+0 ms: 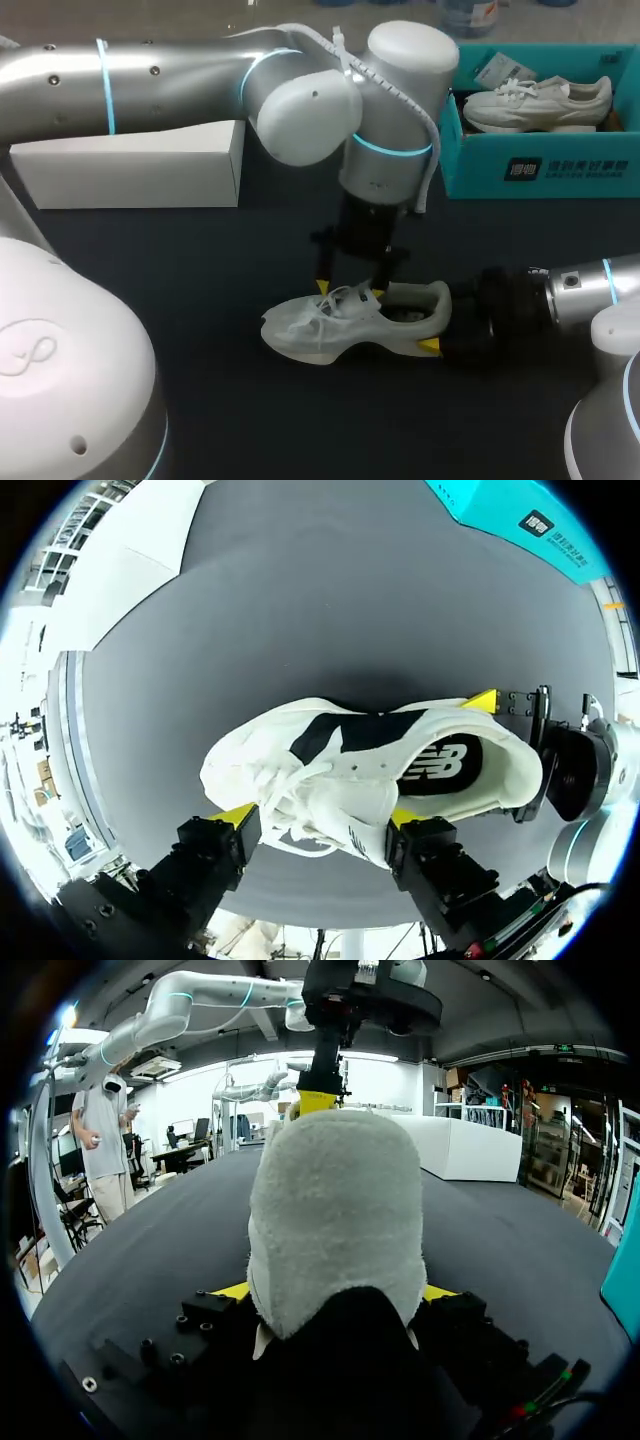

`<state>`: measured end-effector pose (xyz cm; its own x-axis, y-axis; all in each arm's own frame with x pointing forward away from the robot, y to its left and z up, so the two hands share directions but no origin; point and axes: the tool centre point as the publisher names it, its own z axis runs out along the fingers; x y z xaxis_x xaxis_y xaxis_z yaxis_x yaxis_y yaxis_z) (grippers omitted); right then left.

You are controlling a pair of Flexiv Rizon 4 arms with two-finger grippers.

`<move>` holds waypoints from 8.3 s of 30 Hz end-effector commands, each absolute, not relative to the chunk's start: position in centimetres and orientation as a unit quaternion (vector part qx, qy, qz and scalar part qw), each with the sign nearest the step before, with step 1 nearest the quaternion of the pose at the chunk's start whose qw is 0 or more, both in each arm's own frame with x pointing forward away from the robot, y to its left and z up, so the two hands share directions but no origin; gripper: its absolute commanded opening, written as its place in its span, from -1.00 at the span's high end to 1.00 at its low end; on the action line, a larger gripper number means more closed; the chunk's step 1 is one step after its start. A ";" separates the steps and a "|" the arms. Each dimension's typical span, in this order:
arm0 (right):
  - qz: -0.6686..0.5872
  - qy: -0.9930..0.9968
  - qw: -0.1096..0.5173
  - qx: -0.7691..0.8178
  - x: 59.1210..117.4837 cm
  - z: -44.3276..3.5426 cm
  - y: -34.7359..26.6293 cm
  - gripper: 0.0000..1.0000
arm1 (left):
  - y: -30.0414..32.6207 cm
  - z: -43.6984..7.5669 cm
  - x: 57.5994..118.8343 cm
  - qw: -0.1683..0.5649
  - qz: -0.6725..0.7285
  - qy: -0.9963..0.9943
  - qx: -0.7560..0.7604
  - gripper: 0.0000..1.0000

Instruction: Take the shoe out of the shoebox, open the shoe tongue, remove and reinsert the insole, then place the shoe into the shoebox

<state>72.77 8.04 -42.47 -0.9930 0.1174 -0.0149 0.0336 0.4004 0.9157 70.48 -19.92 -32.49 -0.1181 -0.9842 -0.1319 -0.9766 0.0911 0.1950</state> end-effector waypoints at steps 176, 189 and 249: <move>0.543 0.837 0.039 0.046 72.8 -42.8 8.4 1.00 | -26.6 -36.4 71.8 0.046 0.024 -0.998 -0.028 1.00; 0.543 0.837 0.039 0.046 72.8 -42.8 8.4 1.00 | -25.4 -38.1 72.2 0.061 0.015 -0.998 -0.030 1.00; 0.543 0.837 0.039 0.046 72.8 -42.8 8.4 1.00 | -24.2 -42.6 73.6 -0.021 0.121 -0.991 0.056 1.00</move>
